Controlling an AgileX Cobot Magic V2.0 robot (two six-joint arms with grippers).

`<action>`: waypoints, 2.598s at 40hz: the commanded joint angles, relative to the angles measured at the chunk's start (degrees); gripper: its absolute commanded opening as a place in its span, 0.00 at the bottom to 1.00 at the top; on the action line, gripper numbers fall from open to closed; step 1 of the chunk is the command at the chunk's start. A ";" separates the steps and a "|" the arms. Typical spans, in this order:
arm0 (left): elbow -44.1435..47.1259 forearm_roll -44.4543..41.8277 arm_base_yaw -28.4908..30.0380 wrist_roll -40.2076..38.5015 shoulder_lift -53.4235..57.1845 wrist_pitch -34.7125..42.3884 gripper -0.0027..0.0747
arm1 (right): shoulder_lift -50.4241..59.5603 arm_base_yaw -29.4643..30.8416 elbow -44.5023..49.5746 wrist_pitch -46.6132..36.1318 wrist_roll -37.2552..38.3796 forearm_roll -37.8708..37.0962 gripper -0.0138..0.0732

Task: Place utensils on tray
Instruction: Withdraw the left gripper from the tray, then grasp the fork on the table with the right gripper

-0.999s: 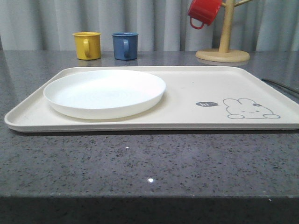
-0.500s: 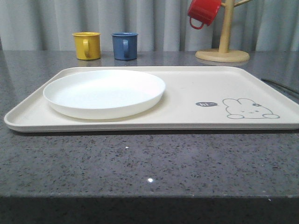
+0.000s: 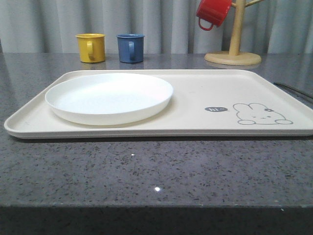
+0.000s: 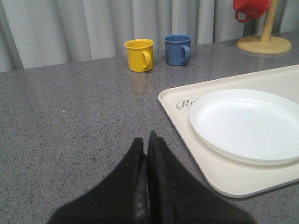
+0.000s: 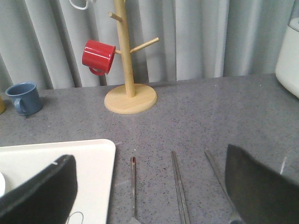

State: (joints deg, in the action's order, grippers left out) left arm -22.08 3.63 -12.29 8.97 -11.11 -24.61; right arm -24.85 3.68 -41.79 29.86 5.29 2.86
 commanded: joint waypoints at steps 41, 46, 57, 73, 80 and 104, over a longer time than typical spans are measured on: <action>-1.62 0.61 0.06 -0.27 -0.62 4.62 0.01 | -50.72 -6.39 -25.32 20.68 -4.42 0.46 0.63; -1.62 0.61 0.06 -0.27 -0.62 4.62 0.01 | -56.04 -6.39 -27.75 22.80 -4.42 0.46 0.63; -1.62 0.61 0.06 -0.27 -0.62 4.62 0.01 | -64.33 -6.39 -30.46 23.51 -4.42 0.46 0.63; -1.62 0.61 0.06 -0.27 -0.62 4.62 0.01 | -67.71 -6.39 -30.46 23.58 -4.42 0.46 0.62; -1.62 0.61 0.06 -0.27 -0.62 4.62 0.01 | -67.66 -6.39 -30.46 24.35 -4.42 0.51 0.40; -1.62 0.61 0.06 -0.27 -0.62 4.62 0.01 | -62.51 -8.53 -36.31 33.65 2.53 -4.61 0.11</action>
State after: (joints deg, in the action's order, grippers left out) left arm -22.08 3.63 -12.29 8.97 -11.09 -24.61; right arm -91.69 -3.54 -74.18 61.03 4.55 1.08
